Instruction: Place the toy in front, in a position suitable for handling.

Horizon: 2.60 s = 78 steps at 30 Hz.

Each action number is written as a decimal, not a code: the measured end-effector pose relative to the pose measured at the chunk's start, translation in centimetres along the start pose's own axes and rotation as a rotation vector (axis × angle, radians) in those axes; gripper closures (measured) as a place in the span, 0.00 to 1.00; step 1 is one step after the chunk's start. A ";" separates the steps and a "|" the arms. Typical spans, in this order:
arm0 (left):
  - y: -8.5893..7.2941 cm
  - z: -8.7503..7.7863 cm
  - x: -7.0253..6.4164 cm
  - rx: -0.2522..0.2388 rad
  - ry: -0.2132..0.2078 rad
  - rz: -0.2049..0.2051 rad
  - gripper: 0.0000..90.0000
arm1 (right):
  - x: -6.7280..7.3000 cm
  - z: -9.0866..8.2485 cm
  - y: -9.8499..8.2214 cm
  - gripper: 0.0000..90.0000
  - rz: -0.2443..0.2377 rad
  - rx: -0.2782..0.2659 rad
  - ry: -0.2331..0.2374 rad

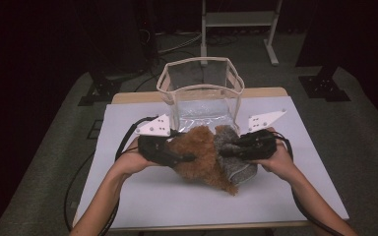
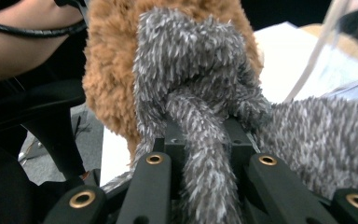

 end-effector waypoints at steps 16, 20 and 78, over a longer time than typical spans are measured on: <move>5.2 5.0 0.0 0.035 -0.041 0.093 0.39 | 2.8 -6.4 8.0 0.84 -0.175 0.049 -0.118; 6.5 6.5 0.0 0.027 -0.058 0.111 0.39 | 3.1 -6.2 9.4 0.84 -0.191 0.093 -0.123; 0.2 5.6 0.7 -0.066 -0.061 -0.044 0.06 | 0.3 -5.0 6.6 0.86 -0.099 0.237 -0.110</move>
Point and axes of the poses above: each handheld gripper's, and its own axes: z roughly forward along the jaws, y roughly out of its top, x roughly to its left, the point moved 1 cm from there along z, roughly forward along the jaws, and after that the axes turned 3 degrees about z, right-handed, at the moved point
